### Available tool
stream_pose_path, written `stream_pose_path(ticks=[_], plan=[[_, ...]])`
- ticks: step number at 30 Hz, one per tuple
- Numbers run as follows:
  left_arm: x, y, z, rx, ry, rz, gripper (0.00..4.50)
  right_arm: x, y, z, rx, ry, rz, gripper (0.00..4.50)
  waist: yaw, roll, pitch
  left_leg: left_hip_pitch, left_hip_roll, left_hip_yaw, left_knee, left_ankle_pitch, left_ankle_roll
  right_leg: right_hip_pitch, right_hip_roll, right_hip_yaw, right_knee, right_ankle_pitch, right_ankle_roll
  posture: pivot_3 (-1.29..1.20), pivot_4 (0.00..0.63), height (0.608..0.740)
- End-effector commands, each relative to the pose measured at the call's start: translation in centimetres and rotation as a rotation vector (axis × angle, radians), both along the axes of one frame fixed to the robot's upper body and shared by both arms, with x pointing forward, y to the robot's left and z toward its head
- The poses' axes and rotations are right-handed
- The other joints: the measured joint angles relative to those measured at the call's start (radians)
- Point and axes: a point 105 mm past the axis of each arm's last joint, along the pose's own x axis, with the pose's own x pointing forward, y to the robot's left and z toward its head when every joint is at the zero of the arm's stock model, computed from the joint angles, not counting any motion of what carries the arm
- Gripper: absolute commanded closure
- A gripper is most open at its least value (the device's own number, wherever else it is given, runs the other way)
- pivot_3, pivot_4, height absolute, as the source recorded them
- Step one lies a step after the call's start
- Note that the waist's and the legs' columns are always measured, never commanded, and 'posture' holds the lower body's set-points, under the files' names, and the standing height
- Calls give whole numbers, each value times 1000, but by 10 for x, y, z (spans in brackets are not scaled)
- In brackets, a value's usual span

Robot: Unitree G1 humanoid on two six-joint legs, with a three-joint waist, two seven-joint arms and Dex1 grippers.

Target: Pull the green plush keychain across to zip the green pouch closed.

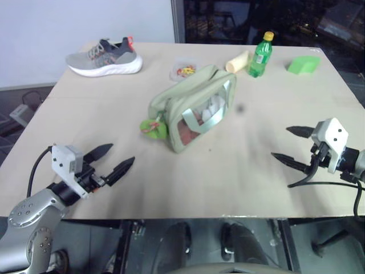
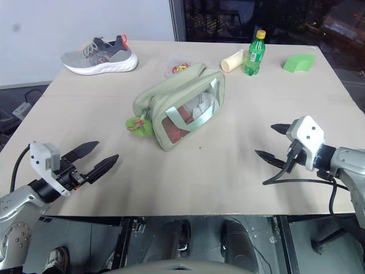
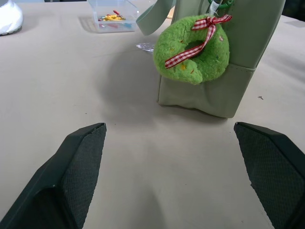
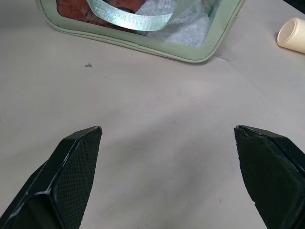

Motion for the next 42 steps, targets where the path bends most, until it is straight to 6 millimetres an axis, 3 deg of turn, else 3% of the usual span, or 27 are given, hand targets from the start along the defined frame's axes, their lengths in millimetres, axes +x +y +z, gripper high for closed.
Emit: stream_pose_path(ticks=[1, 6, 12, 18, 25, 31, 39, 41, 42], plan=[[-2, -3, 18, 25, -91, -12, 42, 7, 5, 13, -47, -92, 18, 0, 0, 0, 0, 0, 0, 0, 0, 0, 0, 0, 0, 0, 0, 0, 0, 0, 150, 740], [0, -9, 30, -73, -191, -2, 42, 22, 28, 26, -105, -228, 92, 0, -3, 1, 0, 1, 1, 1, 0, 0, 0, 0, 0, 1, 0, 0, 0, 0, 150, 740], [-16, -37, 40, -105, -214, -236, 42, 45, 71, 56, -188, -422, 218, 0, -4, 1, 0, 0, 1, 2, 0, 2, 4, -1, 2, 2, 0, 1, -1, 0, 150, 740], [-31, -50, 41, -105, -193, -407, 42, 77, 119, 95, -392, -752, 349, 0, -10, 2, 1, 1, 1, 2, 1, 2, 4, -1, 2, 2, 1, 1, -1, 0, 150, 740], [-40, -65, 51, -106, -238, -476, 42, 92, 156, 95, -524, -882, 540, 0, -20, 2, 2, 0, 0, 3, 1, 4, 2, 0, 2, 2, 0, 3, -4, 0, 150, 740], [-47, -69, 52, -132, -249, -488, 42, 109, 168, 87, -569, -884, 587, 0, -31, 3, 2, 1, 1, 4, 1, 5, 1, 0, 3, 3, 2, 3, -5, 0, 150, 740], [-46, -64, 45, -143, -247, -421, 0, 121, 170, 83, -612, -903, 583, 3721, -31, 3, 2, 2, 1, 5, 1, 5, 0, -1, 3, 4, 4, 3, -5, 0, 150, 740], [-43, -62, 41, -143, -246, -395, 0, 123, 170, 82, -609, -892, 571, 4442, -31, 3, 2, 2, 1, 5, 1, 5, 0, -1, 3, 4, 4, 3, -5, 0, 150, 740], [-41, -61, 40, -146, -247, -377, 0, 124, 169, 84, -592, -879, 557, 4442, -32, 3, 2, 2, 1, 5, 1, 5, 0, -1, 3, 5, 4, 3, -5, 0, 150, 740]])
